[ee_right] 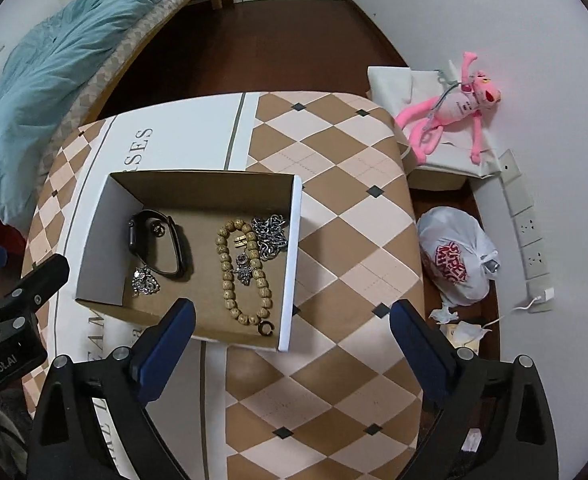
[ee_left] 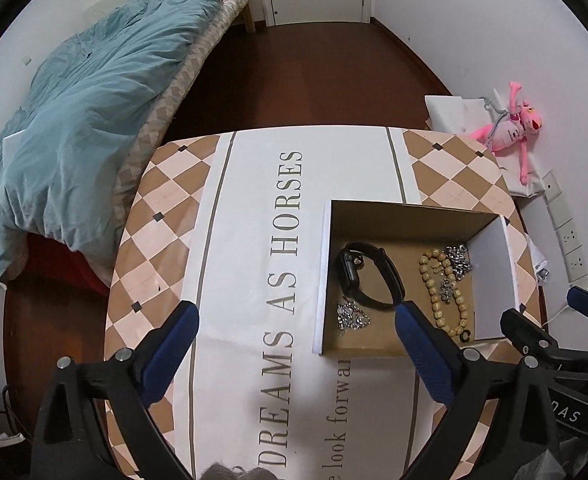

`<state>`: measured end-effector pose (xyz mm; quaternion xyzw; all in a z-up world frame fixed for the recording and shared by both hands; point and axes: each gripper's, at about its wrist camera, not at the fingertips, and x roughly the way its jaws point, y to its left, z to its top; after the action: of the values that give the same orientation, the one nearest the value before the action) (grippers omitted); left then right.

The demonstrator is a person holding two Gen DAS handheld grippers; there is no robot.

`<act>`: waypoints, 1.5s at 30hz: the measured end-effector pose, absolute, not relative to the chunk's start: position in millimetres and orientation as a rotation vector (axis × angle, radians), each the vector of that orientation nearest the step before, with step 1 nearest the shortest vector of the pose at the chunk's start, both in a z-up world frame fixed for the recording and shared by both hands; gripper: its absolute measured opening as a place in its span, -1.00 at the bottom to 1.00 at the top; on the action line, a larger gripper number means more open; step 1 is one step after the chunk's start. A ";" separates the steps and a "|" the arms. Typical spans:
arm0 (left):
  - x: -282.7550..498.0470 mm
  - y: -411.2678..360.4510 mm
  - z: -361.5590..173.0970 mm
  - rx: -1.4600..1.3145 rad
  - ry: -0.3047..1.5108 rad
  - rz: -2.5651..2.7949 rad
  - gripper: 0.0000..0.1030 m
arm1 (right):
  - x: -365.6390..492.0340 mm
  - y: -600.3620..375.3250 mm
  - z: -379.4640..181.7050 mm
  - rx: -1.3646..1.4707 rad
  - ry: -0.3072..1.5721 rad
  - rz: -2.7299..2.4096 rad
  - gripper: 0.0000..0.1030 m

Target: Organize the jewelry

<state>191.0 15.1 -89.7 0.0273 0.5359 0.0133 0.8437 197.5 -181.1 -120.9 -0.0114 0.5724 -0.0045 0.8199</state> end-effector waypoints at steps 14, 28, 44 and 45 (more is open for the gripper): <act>110.4 14.8 -14.5 0.024 0.956 0.007 0.95 | 110.0 -183.3 -26.8 -0.012 1.011 -0.052 0.93; 33.7 16.2 59.4 0.007 0.822 -0.006 0.95 | 20.3 -184.2 68.8 -0.008 0.816 -0.048 0.93; -1.0 16.4 86.2 0.008 0.777 -0.018 0.95 | -23.8 -189.0 101.0 0.018 0.753 -0.047 1.00; -1.4 15.5 85.8 0.008 0.781 -0.015 0.95 | -23.5 -189.6 101.0 0.017 0.754 -0.047 1.00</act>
<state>-1.4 15.5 85.8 0.0037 0.3805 -0.0076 0.9247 -23.5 -189.6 101.0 0.0082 0.3683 -0.0231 0.9294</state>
